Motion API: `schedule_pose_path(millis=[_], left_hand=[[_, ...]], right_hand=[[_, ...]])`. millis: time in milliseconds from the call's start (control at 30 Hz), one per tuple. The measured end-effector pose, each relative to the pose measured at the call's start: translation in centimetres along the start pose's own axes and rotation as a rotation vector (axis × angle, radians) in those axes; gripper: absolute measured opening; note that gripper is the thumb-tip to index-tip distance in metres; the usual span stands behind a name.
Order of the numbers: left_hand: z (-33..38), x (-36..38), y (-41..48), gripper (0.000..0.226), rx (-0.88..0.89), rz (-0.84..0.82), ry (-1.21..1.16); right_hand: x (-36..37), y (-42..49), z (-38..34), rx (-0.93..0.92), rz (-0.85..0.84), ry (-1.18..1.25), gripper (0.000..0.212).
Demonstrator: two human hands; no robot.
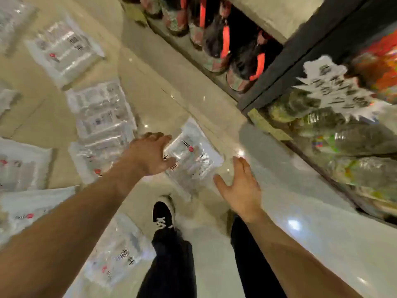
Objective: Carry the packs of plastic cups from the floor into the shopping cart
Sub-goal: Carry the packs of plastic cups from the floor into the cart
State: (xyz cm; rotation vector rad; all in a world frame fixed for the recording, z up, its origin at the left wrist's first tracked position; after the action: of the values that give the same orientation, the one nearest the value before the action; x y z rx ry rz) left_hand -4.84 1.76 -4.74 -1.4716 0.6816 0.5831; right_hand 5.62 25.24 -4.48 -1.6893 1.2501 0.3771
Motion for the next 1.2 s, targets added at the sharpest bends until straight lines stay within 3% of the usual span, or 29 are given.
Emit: schedule_pose_path(millis=[133, 333, 500, 633, 767, 900, 1200], left_hand=[[-1.6, 7.9, 8.6, 0.075, -0.015, 0.006, 0.037], [-2.6, 18.5, 19.3, 0.087, -0.052, 0.080, -0.161], [-3.8, 23.7, 24.7, 0.080, -0.133, 0.012, -0.417], [-3.9, 24.3, 25.1, 0.073, -0.139, 0.009, -0.588], [-4.5, 20.0, 21.0, 0.070, -0.143, 0.072, -0.724], [-6.7, 10.0, 14.0, 0.065, -0.157, 0.204, -0.869], [-16.7, -18.8, -5.9, 0.074, -0.282, 0.549, -0.997]], right_hand=[[11.5, 3.9, 4.8, 0.187, 0.060, 0.175, 0.082], [25.8, 8.4, 11.8, 0.416, 0.228, 0.458, 0.087], [31.0, 10.6, 14.3, 0.450, 0.366, 0.601, 0.087], [31.3, 11.4, 13.6, 0.379, 0.367, 0.651, 0.085], [25.9, 11.8, 11.1, 0.259, 0.415, 0.670, 0.088], [15.5, 12.2, 4.8, 0.068, 0.442, 0.623, 0.087], [-14.3, 9.1, -21.7, -0.400, 0.438, 0.489, 0.080]])
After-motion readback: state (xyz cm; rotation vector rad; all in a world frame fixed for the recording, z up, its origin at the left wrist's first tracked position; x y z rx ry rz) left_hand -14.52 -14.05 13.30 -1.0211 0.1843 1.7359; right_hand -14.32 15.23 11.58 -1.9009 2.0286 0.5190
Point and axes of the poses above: each hand's wrist, its own y-axis towards the middle knuckle, its own x-axis out of the palm, z = x × y, the point moved 7 cm from there along y, towards the middle knuckle, and after that the axes turned 13 degrees about -x, right-handed, at the moved point
